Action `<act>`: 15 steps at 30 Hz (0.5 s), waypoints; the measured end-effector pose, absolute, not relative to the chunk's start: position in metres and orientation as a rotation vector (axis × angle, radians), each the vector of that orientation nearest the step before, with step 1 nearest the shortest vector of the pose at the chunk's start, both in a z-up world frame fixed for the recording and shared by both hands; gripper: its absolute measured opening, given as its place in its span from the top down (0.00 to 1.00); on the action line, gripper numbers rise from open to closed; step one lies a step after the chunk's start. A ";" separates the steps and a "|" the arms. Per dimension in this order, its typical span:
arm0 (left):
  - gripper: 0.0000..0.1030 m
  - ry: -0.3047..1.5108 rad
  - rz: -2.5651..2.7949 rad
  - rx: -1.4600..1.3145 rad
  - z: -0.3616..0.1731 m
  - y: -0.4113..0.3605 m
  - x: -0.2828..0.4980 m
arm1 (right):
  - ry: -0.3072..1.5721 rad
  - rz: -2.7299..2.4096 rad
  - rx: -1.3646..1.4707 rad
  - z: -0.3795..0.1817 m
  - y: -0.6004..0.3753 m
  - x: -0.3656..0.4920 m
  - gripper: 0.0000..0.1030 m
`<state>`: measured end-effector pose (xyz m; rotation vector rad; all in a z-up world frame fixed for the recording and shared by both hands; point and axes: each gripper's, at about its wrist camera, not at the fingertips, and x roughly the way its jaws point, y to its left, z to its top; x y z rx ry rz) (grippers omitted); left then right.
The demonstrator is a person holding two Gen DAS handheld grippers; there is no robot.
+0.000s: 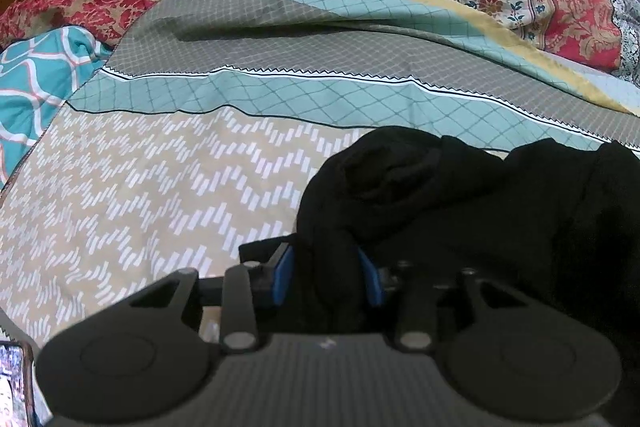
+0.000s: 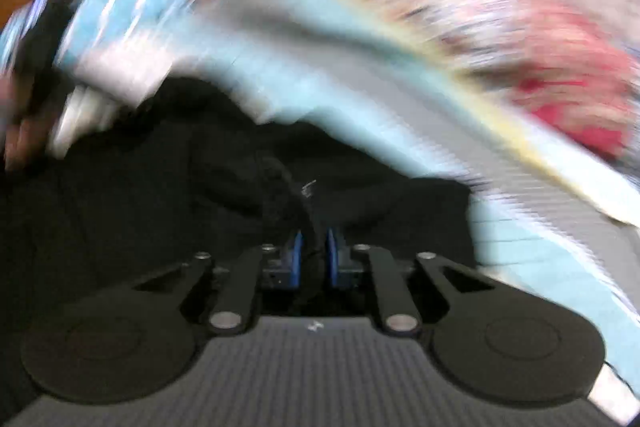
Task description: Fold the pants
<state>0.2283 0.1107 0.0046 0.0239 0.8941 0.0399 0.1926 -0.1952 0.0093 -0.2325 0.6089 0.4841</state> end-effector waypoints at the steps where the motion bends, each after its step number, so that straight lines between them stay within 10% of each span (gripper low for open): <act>1: 0.64 0.896 0.041 0.029 0.005 0.110 0.228 | 0.567 0.419 -0.166 0.024 -0.223 0.187 0.85; 8: 0.59 0.882 0.031 0.057 0.012 0.104 0.229 | 0.502 -0.328 0.165 0.049 -0.460 0.153 0.85; 15: 0.43 0.786 0.030 0.098 0.043 0.099 0.225 | 0.648 -0.726 0.355 -0.007 -0.552 0.122 0.63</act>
